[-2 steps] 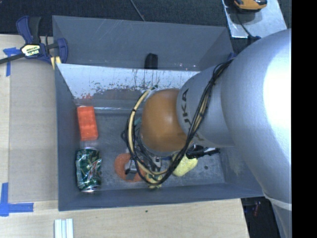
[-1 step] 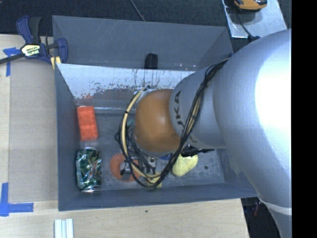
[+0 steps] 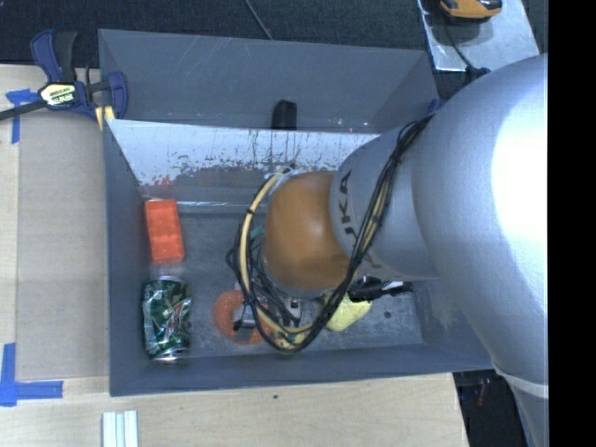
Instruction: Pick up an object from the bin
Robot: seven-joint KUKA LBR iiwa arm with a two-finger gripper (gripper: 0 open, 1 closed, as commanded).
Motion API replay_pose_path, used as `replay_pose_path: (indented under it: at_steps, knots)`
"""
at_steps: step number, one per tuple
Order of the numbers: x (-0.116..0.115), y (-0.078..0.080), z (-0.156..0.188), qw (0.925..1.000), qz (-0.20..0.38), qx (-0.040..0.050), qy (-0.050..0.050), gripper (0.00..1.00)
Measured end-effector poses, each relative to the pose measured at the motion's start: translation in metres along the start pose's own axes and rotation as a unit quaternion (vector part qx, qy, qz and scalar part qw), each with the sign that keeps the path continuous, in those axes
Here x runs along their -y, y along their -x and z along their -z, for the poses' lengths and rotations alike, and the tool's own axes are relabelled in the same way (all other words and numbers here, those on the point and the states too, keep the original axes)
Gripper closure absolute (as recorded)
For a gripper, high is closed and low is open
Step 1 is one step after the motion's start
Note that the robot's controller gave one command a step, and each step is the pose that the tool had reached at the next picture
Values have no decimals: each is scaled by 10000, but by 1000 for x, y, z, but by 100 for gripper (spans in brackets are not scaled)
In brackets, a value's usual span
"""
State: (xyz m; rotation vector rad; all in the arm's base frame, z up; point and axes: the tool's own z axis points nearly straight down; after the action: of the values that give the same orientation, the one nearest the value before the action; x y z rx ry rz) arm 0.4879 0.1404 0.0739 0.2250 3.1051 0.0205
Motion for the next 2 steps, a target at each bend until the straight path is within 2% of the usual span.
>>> replay_pose_path:
  at_steps: [1,2]
  knots:
    - [-1,8,69,9999,102,-15,-15,100]
    - [9,8,56,10000,9,18,-6,100]
